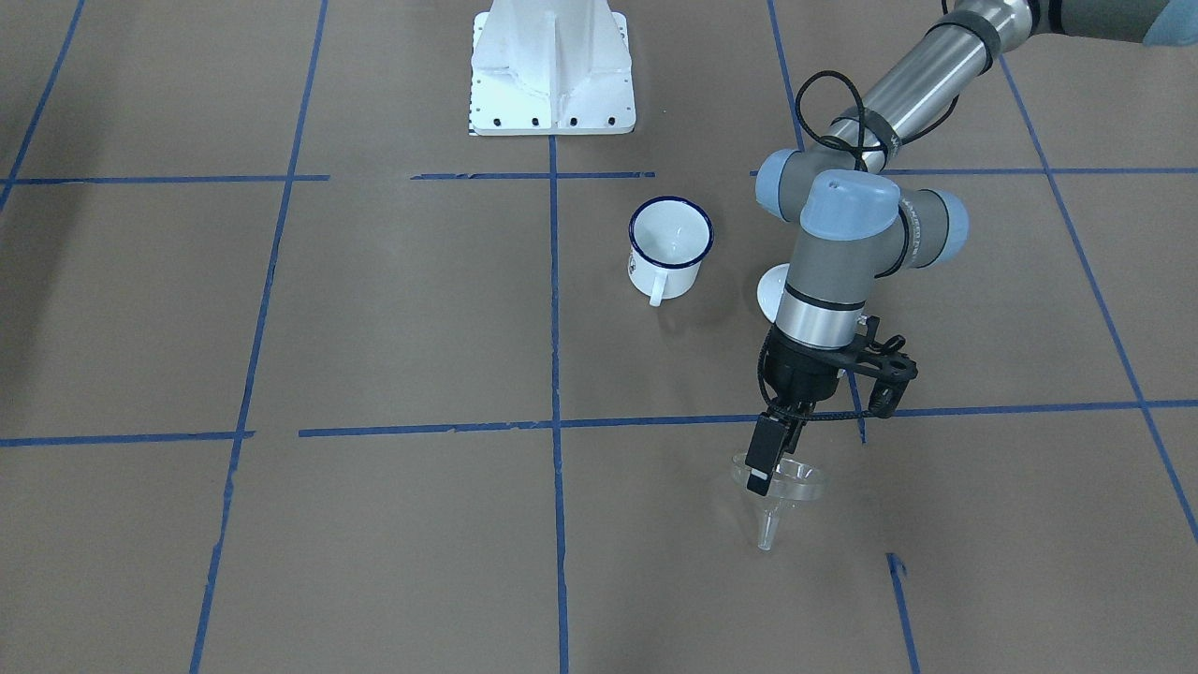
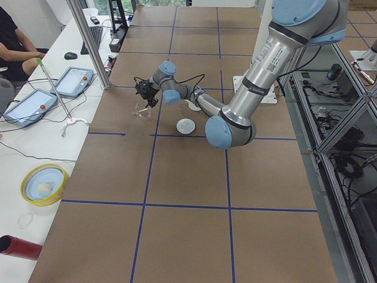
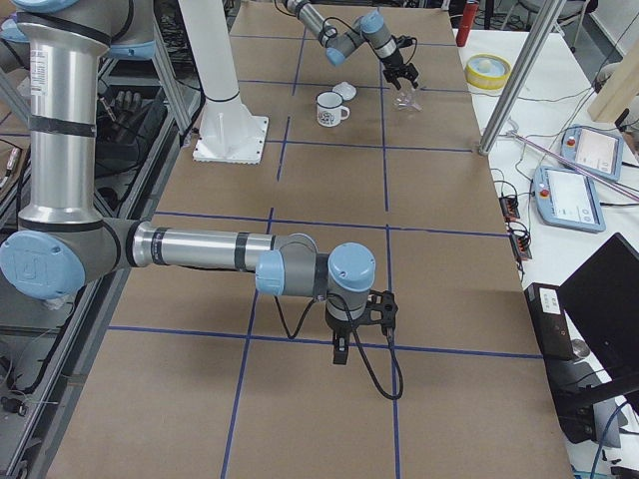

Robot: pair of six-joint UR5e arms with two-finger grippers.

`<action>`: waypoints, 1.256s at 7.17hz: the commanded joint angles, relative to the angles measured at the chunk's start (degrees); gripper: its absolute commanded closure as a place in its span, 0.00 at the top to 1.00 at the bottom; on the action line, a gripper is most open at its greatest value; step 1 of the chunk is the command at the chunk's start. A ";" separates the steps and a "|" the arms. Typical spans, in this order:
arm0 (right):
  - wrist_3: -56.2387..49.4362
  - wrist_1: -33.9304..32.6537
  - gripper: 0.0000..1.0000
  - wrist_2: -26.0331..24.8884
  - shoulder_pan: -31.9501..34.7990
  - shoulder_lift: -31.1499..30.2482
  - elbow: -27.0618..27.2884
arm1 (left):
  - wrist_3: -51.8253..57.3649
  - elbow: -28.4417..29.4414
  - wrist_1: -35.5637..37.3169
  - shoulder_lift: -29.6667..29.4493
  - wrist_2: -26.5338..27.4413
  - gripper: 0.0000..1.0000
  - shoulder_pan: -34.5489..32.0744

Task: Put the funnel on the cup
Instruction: 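Reach the left gripper to the clear glass funnel farther from the robot, then grasp the clear glass funnel rim with the left gripper and lift it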

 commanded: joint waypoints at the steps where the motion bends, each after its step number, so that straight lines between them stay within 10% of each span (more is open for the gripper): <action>1: 0.00 0.00 1.00 0.00 0.00 0.00 0.00 | 0.08 1.99 -2.56 -0.04 0.12 0.74 0.16; 6: 0.00 0.00 1.00 0.00 0.00 0.00 0.00 | -0.01 1.82 -3.86 -1.80 0.03 0.00 0.07; 9: 0.00 0.00 1.00 0.00 0.00 0.00 0.00 | 0.26 -5.60 -6.17 -0.14 -4.33 0.00 -2.11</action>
